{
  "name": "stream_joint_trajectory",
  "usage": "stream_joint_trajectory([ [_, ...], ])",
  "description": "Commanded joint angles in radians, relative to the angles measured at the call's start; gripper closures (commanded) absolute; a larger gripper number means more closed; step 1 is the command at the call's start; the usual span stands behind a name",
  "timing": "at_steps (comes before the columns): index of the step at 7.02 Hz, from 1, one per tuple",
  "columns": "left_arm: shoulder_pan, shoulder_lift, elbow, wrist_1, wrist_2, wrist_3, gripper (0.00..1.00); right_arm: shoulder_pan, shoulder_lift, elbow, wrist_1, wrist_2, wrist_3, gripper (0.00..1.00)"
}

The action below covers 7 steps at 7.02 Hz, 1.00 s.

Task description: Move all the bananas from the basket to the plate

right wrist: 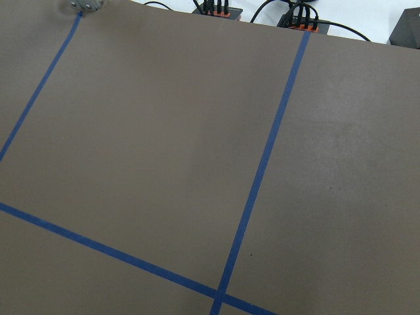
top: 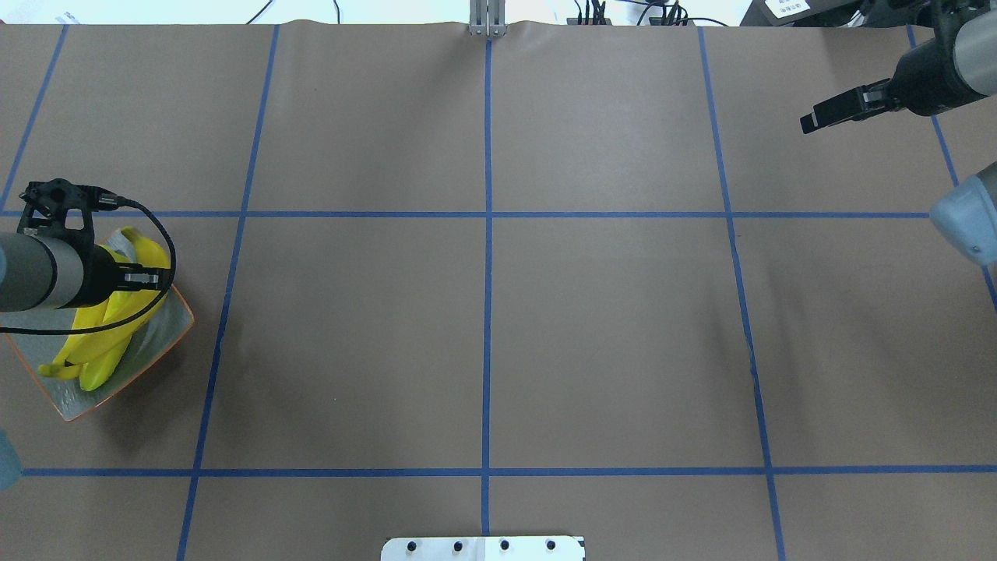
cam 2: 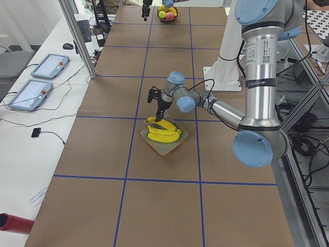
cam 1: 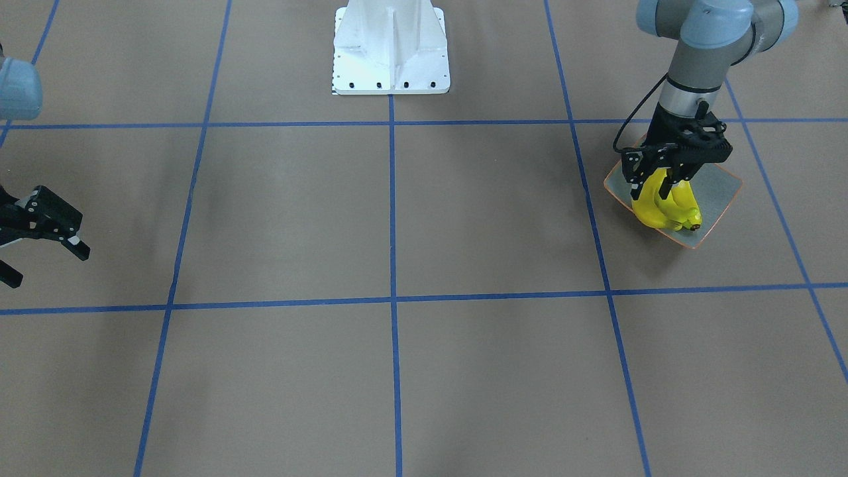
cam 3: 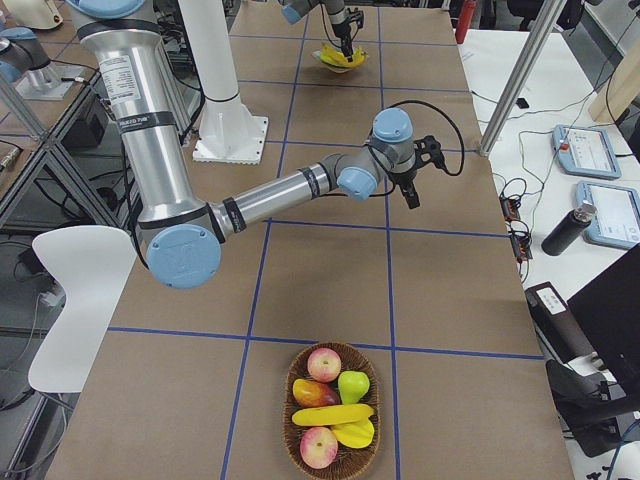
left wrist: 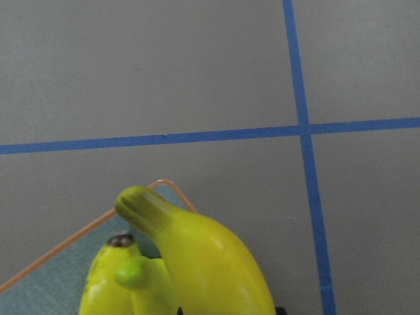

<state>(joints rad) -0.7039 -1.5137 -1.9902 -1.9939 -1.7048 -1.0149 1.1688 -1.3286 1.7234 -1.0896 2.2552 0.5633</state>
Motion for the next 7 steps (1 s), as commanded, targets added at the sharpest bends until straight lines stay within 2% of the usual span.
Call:
stream_joint_trajectory([
  [1,0.001,-0.005,0.007,0.001,0.001,0.002,0.09,0.0,0.005,-0.004,0.0,0.0,0.001,0.0],
  [2,0.0,-0.006,0.004,0.001,0.001,0.004,0.01,0.0,0.006,-0.004,-0.001,0.0,0.001,0.0],
  [4,-0.011,-0.034,-0.021,0.001,-0.012,0.004,0.01,0.032,-0.009,-0.004,-0.009,0.015,-0.016,0.0],
  [7,-0.011,-0.065,-0.027,0.0,-0.013,0.002,0.01,0.199,-0.173,-0.043,-0.012,0.087,-0.343,0.0],
])
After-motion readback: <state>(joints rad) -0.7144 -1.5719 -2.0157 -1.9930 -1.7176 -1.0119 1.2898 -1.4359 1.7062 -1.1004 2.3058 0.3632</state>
